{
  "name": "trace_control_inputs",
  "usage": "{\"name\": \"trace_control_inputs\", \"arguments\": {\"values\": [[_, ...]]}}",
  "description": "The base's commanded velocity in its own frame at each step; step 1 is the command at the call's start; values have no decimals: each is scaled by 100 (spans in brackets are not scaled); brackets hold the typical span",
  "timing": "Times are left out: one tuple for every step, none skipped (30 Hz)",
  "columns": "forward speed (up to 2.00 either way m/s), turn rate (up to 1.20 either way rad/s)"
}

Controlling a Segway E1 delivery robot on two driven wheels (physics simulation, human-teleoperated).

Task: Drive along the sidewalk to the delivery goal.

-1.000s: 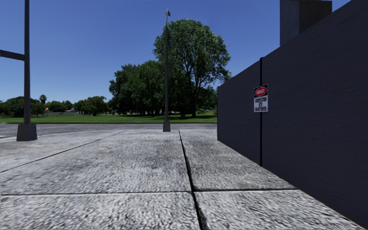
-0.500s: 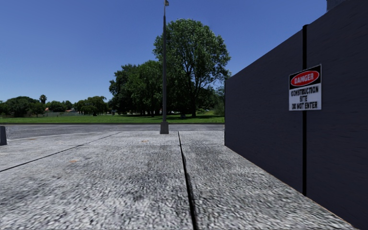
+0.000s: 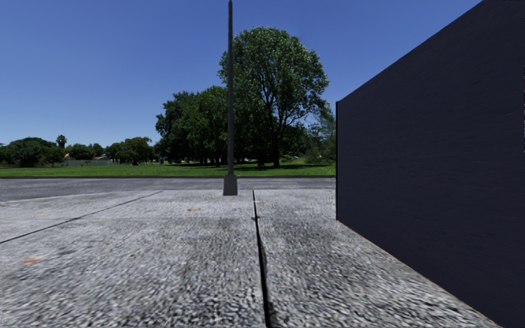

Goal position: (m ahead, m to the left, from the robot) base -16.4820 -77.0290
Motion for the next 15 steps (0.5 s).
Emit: {"name": "trace_control_inputs", "arguments": {"values": [[200, 0], [200, 0], [200, 0], [200, 0], [200, 0], [200, 0], [200, 0], [200, 0], [200, 0], [200, 0], [200, 0], [200, 0], [200, 0], [200, 0], [200, 0]]}}
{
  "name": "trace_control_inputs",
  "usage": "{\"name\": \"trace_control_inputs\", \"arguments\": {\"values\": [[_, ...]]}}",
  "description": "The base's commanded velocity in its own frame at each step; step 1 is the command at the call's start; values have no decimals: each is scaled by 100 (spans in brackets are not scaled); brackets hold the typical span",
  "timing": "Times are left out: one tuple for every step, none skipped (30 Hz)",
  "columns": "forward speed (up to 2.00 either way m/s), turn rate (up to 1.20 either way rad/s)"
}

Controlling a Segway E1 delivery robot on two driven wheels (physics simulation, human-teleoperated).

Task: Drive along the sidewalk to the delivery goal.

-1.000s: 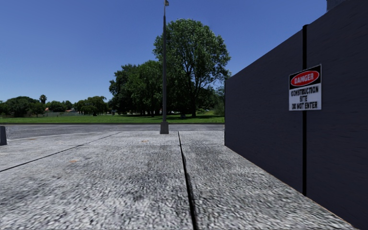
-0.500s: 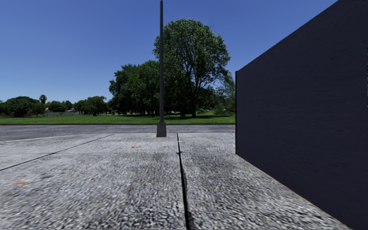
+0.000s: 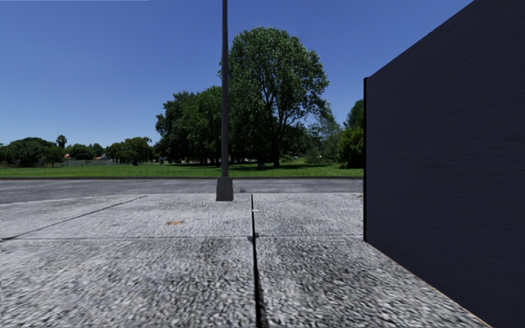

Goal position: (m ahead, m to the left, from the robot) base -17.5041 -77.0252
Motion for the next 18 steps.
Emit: {"name": "trace_control_inputs", "arguments": {"values": [[200, 0], [200, 0], [200, 0], [200, 0], [200, 0], [200, 0], [200, 0], [200, 0], [200, 0], [200, 0], [200, 0], [200, 0], [200, 0], [200, 0], [200, 0], [200, 0], [200, -2], [200, -3]]}}
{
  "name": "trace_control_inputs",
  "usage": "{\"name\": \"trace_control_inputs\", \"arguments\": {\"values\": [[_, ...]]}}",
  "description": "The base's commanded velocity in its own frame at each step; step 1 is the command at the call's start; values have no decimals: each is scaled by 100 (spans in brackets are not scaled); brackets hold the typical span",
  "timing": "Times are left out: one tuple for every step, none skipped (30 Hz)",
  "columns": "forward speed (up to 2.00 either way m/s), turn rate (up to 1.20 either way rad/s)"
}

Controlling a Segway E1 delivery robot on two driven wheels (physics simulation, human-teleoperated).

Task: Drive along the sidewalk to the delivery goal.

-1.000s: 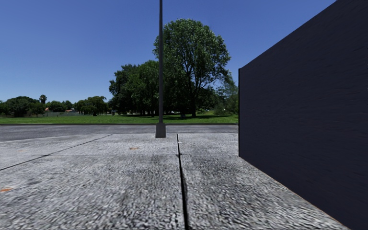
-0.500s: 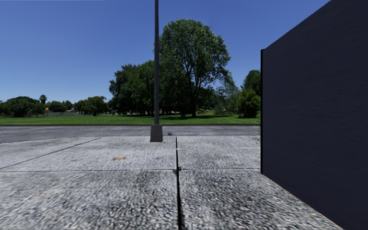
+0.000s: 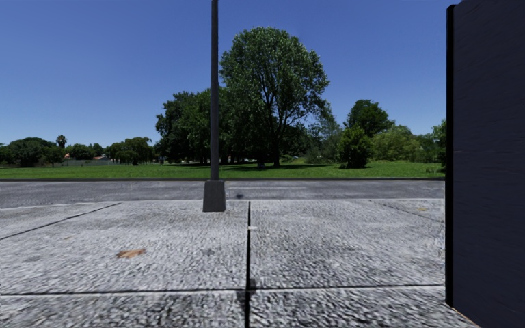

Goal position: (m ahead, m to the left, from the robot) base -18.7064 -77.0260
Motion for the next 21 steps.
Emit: {"name": "trace_control_inputs", "arguments": {"values": [[200, -3], [200, -4], [200, -5], [200, -5], [200, -5], [200, -5], [200, -5], [200, -8], [200, -8], [200, -24], [200, -46], [200, -56], [200, -56], [200, -63], [200, -68], [200, -71], [200, -71], [200, -72], [200, -73], [200, -73], [200, -73]]}}
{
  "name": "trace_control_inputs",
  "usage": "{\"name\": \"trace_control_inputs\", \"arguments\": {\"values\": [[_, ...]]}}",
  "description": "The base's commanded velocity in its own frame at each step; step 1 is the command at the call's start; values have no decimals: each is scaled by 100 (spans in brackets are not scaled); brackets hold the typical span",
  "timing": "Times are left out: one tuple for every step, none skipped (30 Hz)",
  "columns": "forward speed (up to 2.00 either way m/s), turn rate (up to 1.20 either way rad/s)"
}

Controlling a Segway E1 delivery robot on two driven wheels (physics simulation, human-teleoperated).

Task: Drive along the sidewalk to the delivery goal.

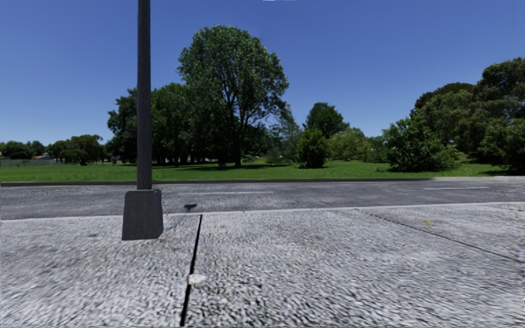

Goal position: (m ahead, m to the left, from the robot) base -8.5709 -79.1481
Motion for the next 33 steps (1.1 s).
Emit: {"name": "trace_control_inputs", "arguments": {"values": [[196, -73], [182, -73], [173, -73], [173, -73], [171, -73], [171, -73], [171, -73], [171, -73], [171, -73], [170, -73], [170, -73], [170, -73], [170, -73], [170, -73], [170, -73], [170, -73], [171, -73], [173, -73], [176, -73], [176, -73], [179, -73], [183, -73], [188, -73], [188, -73], [193, -73], [197, -73], [198, -73], [198, -73], [200, -73], [200, -73], [200, -73], [200, -73], [200, -73]]}}
